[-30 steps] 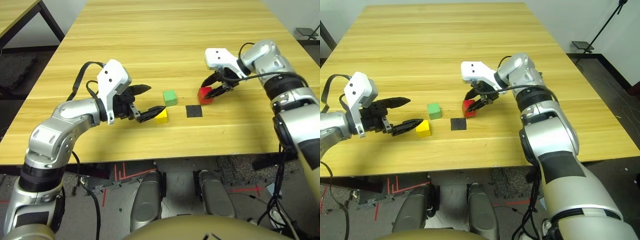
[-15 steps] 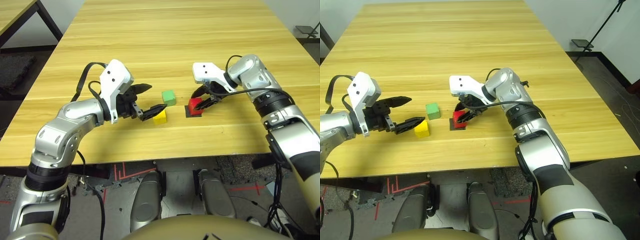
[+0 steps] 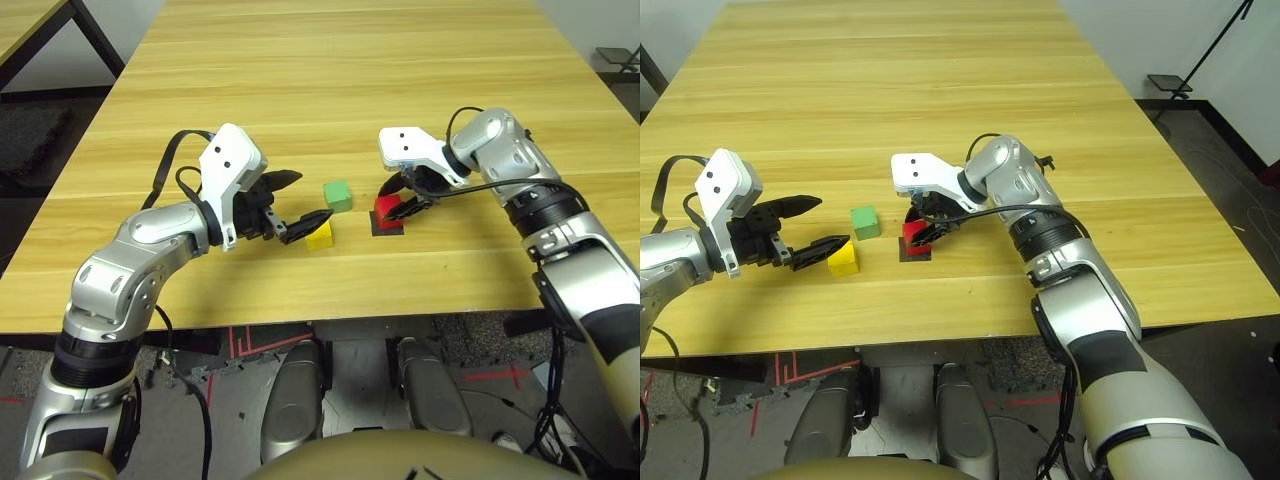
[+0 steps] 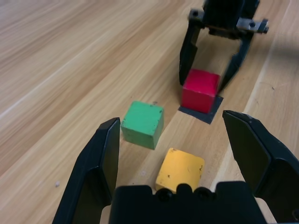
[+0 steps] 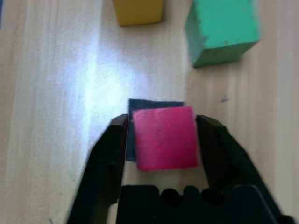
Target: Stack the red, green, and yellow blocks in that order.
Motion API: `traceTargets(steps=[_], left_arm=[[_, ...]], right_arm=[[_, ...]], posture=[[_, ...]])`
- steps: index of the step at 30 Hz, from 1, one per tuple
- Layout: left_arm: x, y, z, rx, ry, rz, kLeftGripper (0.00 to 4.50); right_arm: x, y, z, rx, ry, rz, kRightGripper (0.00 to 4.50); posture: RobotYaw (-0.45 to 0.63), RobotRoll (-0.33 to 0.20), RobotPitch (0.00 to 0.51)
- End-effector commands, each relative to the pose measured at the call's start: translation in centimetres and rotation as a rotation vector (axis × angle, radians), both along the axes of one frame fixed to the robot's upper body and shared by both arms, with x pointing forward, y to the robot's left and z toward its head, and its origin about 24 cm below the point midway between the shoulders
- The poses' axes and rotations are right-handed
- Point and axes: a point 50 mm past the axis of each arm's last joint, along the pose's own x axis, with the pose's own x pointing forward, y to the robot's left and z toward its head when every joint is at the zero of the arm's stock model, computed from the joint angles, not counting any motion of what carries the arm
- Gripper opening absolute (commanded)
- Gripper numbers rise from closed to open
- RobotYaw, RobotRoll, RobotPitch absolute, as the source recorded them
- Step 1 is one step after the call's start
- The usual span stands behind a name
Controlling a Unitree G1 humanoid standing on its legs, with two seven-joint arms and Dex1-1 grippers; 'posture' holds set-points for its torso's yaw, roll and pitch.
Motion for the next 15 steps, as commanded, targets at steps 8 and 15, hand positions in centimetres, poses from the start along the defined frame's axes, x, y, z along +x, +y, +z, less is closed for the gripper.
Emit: traceTargets(steps=[8, 15], left_arm=[[3.9, -1.7, -0.1, 0.049, -0.001, -0.061, 4.50], [5.7, -3.2, -1.4, 0.141, 0.105, -0.166, 4.50]], right_arm=[[1.7, -5.9, 4.8, 0.147, -0.078, -0.173, 4.45], [1.6, -11.9, 7.0, 0.100, -0.157, -0.280, 4.45]], posture=[[0.46, -0.156, 0.114], [0.37, -0.119, 0.101]])
